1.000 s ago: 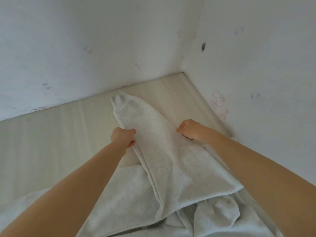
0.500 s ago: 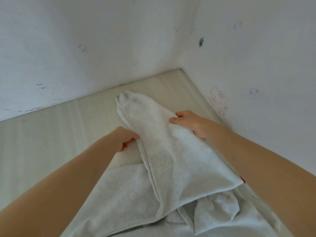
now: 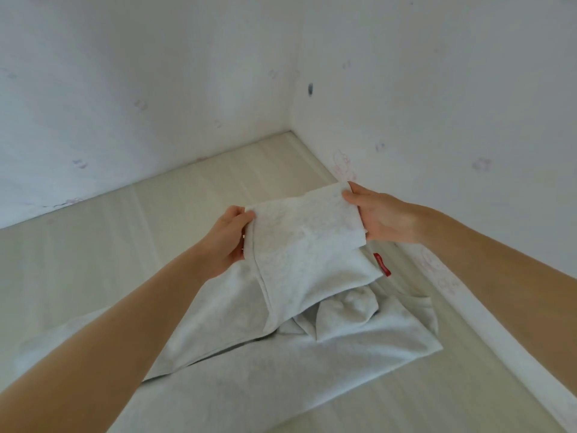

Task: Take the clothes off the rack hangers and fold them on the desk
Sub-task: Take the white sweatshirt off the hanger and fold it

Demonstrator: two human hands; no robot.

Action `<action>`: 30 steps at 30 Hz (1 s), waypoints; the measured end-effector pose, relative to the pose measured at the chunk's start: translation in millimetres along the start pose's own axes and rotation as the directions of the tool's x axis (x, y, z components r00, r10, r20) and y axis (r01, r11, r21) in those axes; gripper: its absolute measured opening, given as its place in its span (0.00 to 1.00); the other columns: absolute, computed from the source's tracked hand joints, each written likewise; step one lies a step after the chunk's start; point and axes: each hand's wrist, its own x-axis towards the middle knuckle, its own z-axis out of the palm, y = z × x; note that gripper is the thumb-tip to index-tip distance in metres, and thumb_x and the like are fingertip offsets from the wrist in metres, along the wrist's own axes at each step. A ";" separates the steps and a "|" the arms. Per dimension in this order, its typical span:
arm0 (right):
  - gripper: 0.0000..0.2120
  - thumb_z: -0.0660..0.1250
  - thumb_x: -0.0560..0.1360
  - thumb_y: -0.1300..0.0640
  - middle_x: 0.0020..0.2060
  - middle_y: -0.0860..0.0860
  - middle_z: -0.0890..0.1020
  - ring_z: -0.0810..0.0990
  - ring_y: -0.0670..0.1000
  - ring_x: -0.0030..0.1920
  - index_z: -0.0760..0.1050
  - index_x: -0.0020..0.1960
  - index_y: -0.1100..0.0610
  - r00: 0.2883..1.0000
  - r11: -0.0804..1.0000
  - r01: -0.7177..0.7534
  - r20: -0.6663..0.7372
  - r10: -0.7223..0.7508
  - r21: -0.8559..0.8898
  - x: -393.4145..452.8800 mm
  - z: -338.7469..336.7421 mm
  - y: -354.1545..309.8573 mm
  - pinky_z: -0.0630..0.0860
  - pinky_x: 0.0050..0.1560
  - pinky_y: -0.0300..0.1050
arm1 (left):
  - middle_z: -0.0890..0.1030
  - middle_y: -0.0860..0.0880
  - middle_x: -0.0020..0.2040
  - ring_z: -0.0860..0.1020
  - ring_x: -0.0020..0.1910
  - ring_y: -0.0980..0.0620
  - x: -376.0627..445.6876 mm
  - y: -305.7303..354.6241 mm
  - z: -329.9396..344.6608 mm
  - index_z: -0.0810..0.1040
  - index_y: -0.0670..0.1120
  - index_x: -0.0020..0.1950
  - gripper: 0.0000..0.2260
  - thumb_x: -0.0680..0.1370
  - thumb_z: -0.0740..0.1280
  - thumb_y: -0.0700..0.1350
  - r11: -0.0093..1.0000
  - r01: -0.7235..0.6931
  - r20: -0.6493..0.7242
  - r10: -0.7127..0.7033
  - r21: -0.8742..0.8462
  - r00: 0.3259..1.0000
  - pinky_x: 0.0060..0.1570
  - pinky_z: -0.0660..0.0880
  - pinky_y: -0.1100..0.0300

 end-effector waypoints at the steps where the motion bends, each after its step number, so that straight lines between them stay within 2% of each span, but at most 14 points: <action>1: 0.17 0.57 0.81 0.47 0.65 0.48 0.77 0.78 0.52 0.63 0.64 0.70 0.42 1.000 1.000 -0.005 0.024 0.005 0.003 -13.0 0.8 2.1 0.74 0.63 0.61 | 0.75 0.46 0.49 0.76 0.41 0.51 -10.2 -0.4 3.2 0.71 0.43 0.58 0.09 0.83 0.58 0.47 1.000 -0.010 0.007 0.010 -0.004 1.000 0.35 0.77 0.59; 3: 0.21 0.62 0.80 0.49 0.66 0.47 0.75 0.78 0.51 0.63 0.61 0.71 0.39 0.997 0.999 -0.030 0.073 0.032 -0.038 -39.8 4.9 8.1 0.76 0.61 0.59 | 0.76 0.45 0.51 0.77 0.45 0.49 -32.3 -3.0 9.8 0.72 0.43 0.58 0.10 0.83 0.58 0.47 0.999 -0.025 0.008 0.026 -0.022 1.000 0.39 0.77 0.57; 5: 0.31 0.67 0.77 0.56 0.67 0.46 0.73 0.77 0.50 0.63 0.57 0.72 0.36 0.993 0.987 -0.063 0.094 0.078 -0.147 -63.1 8.7 16.8 0.78 0.58 0.53 | 0.78 0.43 0.53 0.79 0.47 0.48 -55.2 -7.0 17.2 0.74 0.42 0.60 0.11 0.83 0.58 0.47 0.998 -0.031 0.031 0.033 -0.061 0.999 0.41 0.78 0.56; 7: 0.42 0.72 0.73 0.59 0.68 0.45 0.70 0.74 0.51 0.66 0.52 0.74 0.33 0.989 0.964 -0.100 0.079 0.122 -0.245 -79.3 10.0 28.1 0.76 0.61 0.54 | 0.80 0.43 0.55 0.80 0.48 0.47 -75.2 -13.7 25.8 0.75 0.41 0.61 0.13 0.83 0.58 0.47 0.996 -0.020 0.069 0.026 -0.087 0.997 0.42 0.78 0.55; 9: 0.46 0.74 0.72 0.59 0.69 0.44 0.68 0.71 0.51 0.68 0.50 0.75 0.34 0.989 0.953 -0.127 0.043 0.144 -0.276 -95.7 10.8 45.8 0.74 0.65 0.56 | 0.81 0.42 0.57 0.81 0.50 0.47 -98.1 -25.0 37.6 0.75 0.40 0.62 0.14 0.83 0.58 0.47 0.994 -0.006 0.104 0.017 -0.112 0.994 0.43 0.79 0.55; 12: 0.44 0.76 0.70 0.54 0.69 0.44 0.70 0.72 0.52 0.67 0.52 0.74 0.35 0.979 0.947 -0.191 0.022 0.203 -0.258 -105.0 13.4 78.5 0.74 0.64 0.58 | 0.81 0.45 0.61 0.81 0.57 0.46 -121.6 -46.9 49.4 0.74 0.45 0.67 0.15 0.83 0.57 0.49 0.984 0.036 0.274 0.013 -0.172 0.962 0.50 0.81 0.53; 14: 0.44 0.76 0.70 0.52 0.69 0.44 0.70 0.72 0.52 0.67 0.52 0.75 0.35 0.965 0.938 -0.250 0.012 0.260 -0.242 -107.4 17.4 105.0 0.73 0.64 0.59 | 0.78 0.49 0.65 0.79 0.60 0.46 -129.3 -71.3 50.1 0.71 0.53 0.70 0.17 0.81 0.64 0.46 0.988 0.052 0.366 0.005 -0.148 0.931 0.55 0.79 0.45; 16: 0.41 0.73 0.73 0.54 0.67 0.45 0.72 0.74 0.54 0.65 0.52 0.74 0.34 0.955 0.926 -0.291 -0.015 0.296 -0.240 -109.3 23.6 132.0 0.75 0.62 0.60 | 0.75 0.53 0.67 0.77 0.63 0.46 -130.1 -100.4 47.0 0.64 0.62 0.73 0.32 0.76 0.71 0.39 0.997 0.066 0.412 -0.046 -0.036 0.910 0.55 0.79 0.42; 18: 0.38 0.68 0.76 0.57 0.66 0.47 0.73 0.78 0.55 0.60 0.49 0.73 0.32 0.941 0.901 -0.335 -0.047 0.335 -0.275 -111.7 31.9 156.0 0.78 0.57 0.60 | 0.72 0.53 0.68 0.75 0.64 0.45 -131.5 -126.5 46.1 0.57 0.68 0.73 0.41 0.74 0.71 0.34 0.988 0.110 0.427 -0.148 0.113 0.892 0.53 0.79 0.42; 21: 0.38 0.63 0.78 0.61 0.64 0.52 0.75 0.82 0.56 0.54 0.47 0.75 0.35 0.912 0.841 -0.408 -0.115 0.393 -0.356 -111.0 45.3 184.1 0.81 0.53 0.54 | 0.75 0.48 0.64 0.78 0.59 0.43 -132.3 -157.3 46.7 0.53 0.62 0.76 0.40 0.75 0.69 0.33 0.948 0.233 0.330 -0.296 0.217 0.896 0.54 0.79 0.42; 23: 0.36 0.60 0.77 0.64 0.61 0.53 0.76 0.83 0.55 0.51 0.51 0.76 0.38 0.897 0.810 -0.442 -0.165 0.411 -0.385 -105.6 49.0 193.5 0.82 0.50 0.51 | 0.77 0.48 0.63 0.79 0.58 0.44 -130.9 -169.0 49.8 0.57 0.55 0.77 0.36 0.75 0.72 0.38 0.933 0.298 0.270 -0.345 0.202 0.899 0.56 0.78 0.43; 25: 0.34 0.60 0.75 0.65 0.60 0.52 0.77 0.82 0.55 0.53 0.56 0.75 0.41 0.890 0.807 -0.455 -0.175 0.420 -0.377 -98.3 46.9 194.5 0.81 0.52 0.51 | 0.78 0.50 0.62 0.79 0.58 0.46 -128.4 -173.0 53.6 0.62 0.52 0.76 0.32 0.75 0.73 0.45 0.924 0.327 0.261 -0.372 0.200 0.891 0.58 0.78 0.45; 28: 0.26 0.63 0.72 0.64 0.59 0.50 0.80 0.80 0.54 0.57 0.69 0.69 0.50 0.903 0.880 -0.426 -0.165 0.398 -0.210 -86.1 38.6 186.1 0.77 0.60 0.52 | 0.79 0.50 0.61 0.80 0.58 0.46 -122.7 -169.1 56.0 0.66 0.51 0.74 0.29 0.75 0.72 0.52 0.915 0.328 0.295 -0.388 0.234 0.873 0.57 0.78 0.47; 30: 0.20 0.64 0.74 0.59 0.58 0.54 0.81 0.80 0.58 0.59 0.73 0.66 0.55 0.915 0.924 -0.381 -0.160 0.370 -0.044 -77.2 34.3 177.8 0.77 0.58 0.51 | 0.79 0.51 0.63 0.79 0.59 0.46 -117.6 -164.9 57.4 0.66 0.52 0.73 0.30 0.74 0.72 0.53 0.923 0.309 0.303 -0.369 0.228 0.879 0.59 0.78 0.46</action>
